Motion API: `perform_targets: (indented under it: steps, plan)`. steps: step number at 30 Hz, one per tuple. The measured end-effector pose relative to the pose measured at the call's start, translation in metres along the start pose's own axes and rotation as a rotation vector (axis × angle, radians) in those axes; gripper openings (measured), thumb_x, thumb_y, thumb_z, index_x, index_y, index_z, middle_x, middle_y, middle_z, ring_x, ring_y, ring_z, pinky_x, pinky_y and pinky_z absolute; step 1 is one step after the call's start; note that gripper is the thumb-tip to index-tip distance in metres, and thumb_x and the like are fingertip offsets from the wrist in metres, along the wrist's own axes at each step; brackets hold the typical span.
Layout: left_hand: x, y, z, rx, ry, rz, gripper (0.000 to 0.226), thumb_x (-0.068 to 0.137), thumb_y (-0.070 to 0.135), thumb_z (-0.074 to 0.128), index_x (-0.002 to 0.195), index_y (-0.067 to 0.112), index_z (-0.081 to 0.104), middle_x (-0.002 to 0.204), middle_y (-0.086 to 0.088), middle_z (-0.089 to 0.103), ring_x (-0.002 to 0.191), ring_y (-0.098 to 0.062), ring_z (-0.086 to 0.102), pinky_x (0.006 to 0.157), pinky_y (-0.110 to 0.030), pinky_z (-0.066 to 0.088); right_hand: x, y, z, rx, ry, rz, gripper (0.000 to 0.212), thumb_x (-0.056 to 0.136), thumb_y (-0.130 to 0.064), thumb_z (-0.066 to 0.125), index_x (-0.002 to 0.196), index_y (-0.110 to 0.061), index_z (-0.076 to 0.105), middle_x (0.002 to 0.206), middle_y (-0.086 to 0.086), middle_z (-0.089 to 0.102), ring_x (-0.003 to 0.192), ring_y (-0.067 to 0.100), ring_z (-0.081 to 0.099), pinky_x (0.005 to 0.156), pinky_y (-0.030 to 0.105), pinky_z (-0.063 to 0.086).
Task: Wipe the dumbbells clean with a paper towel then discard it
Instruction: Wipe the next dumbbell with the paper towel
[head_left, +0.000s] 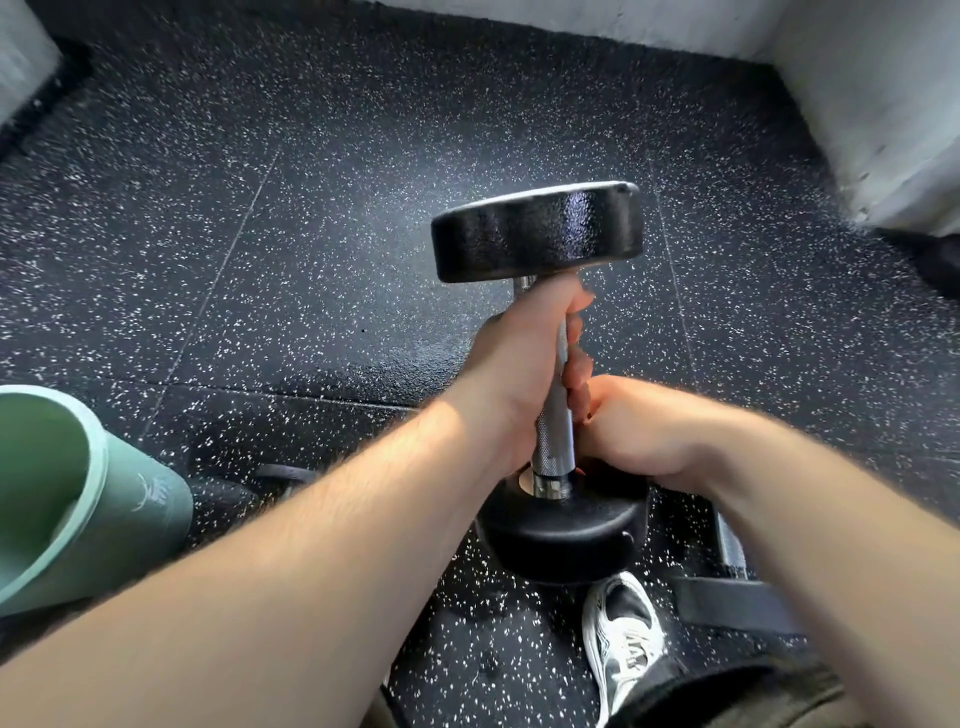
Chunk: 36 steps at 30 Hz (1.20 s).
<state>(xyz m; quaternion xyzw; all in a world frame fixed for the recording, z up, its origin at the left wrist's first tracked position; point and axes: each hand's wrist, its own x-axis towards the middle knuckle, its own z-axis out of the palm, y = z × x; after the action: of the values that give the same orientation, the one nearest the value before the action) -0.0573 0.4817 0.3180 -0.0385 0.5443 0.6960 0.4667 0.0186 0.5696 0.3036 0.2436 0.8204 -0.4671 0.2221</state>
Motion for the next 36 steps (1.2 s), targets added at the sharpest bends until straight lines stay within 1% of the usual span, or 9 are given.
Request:
perform_targets:
  steps: [3,6,13,16,22,27,31,34,36]
  plan:
    - [0.002,-0.001,-0.001,0.012,0.072,-0.018,0.029,0.084,0.034,0.063,0.065,0.019,0.047,0.044,0.001,0.04,0.044,-0.019,0.036,0.054,-0.027,0.035,-0.002,-0.001,-0.002,-0.093,0.001,0.032,0.022,0.08,0.002,0.058,0.062,-0.009,0.065,0.064,0.003,0.063,0.065,0.017,0.055,0.066,0.032,0.043]
    - [0.004,-0.001,-0.003,0.014,0.148,-0.035,0.027,0.084,0.035,0.063,0.069,0.018,0.049,0.048,0.0,0.043,0.045,-0.019,0.04,0.06,-0.029,0.04,-0.008,-0.01,-0.007,-0.295,0.018,0.037,0.017,0.086,-0.019,0.059,0.074,-0.009,0.067,0.066,0.0,0.066,0.069,0.016,0.058,0.063,0.03,0.042]
    - [0.009,-0.001,-0.007,0.066,0.306,-0.034,0.021,0.091,0.037,0.059,0.086,0.018,0.054,0.062,-0.003,0.052,0.064,-0.021,0.051,0.075,-0.034,0.045,-0.018,-0.021,-0.015,-0.588,-0.074,0.013,0.015,0.089,-0.031,0.06,0.074,-0.035,0.063,0.074,-0.01,0.066,0.072,0.011,0.06,0.062,0.028,0.046]
    - [0.008,-0.002,-0.005,0.07,0.313,-0.048,0.018,0.094,0.034,0.056,0.089,0.017,0.054,0.07,-0.005,0.052,0.069,-0.022,0.051,0.072,-0.033,0.045,-0.011,-0.014,-0.017,-0.576,-0.052,-0.028,0.012,0.085,-0.042,0.07,0.076,-0.034,0.066,0.078,-0.011,0.071,0.075,0.011,0.064,0.065,0.029,0.049]
    - [0.003,-0.005,0.001,0.002,0.302,-0.13,0.009,0.087,0.014,0.047,0.078,0.015,0.046,0.073,-0.006,0.04,0.07,-0.021,0.04,0.073,-0.036,0.037,-0.004,-0.01,-0.011,-0.572,-0.014,0.083,0.047,0.071,-0.063,0.078,0.064,-0.021,0.059,0.059,-0.009,0.056,0.059,0.012,0.052,0.054,0.029,0.034]
    - [0.002,-0.011,0.001,0.035,0.334,-0.169,0.015,0.089,0.008,0.041,0.075,0.012,0.044,0.071,-0.008,0.041,0.064,-0.021,0.039,0.066,-0.032,0.036,-0.003,-0.007,-0.002,-0.618,-0.045,0.093,0.05,0.073,-0.067,0.073,0.071,-0.017,0.064,0.064,-0.006,0.059,0.062,0.016,0.054,0.055,0.03,0.037]
    - [0.003,-0.007,0.003,0.068,0.368,-0.126,0.022,0.091,0.006,0.039,0.071,0.011,0.046,0.067,-0.009,0.043,0.062,-0.02,0.04,0.074,-0.037,0.037,-0.009,-0.012,-0.016,-0.625,-0.042,0.045,0.048,0.086,-0.061,0.061,0.065,-0.018,0.063,0.057,-0.005,0.057,0.06,0.017,0.053,0.056,0.03,0.04]
    - [0.006,-0.006,0.001,0.099,0.376,-0.101,0.025,0.095,0.01,0.039,0.073,0.01,0.049,0.066,-0.009,0.046,0.061,-0.021,0.044,0.074,-0.037,0.041,-0.014,-0.012,-0.024,-0.577,-0.09,0.043,0.031,0.08,-0.055,0.071,0.068,-0.027,0.066,0.058,-0.011,0.06,0.063,0.011,0.057,0.058,0.028,0.042]
    - [0.009,-0.006,0.001,0.125,0.375,-0.114,0.018,0.094,0.014,0.043,0.08,0.009,0.054,0.071,-0.011,0.052,0.065,-0.023,0.049,0.074,-0.035,0.044,-0.012,-0.01,-0.017,-0.563,-0.046,0.066,0.041,0.071,-0.062,0.077,0.068,-0.024,0.064,0.059,-0.01,0.059,0.06,0.01,0.054,0.054,0.028,0.038]
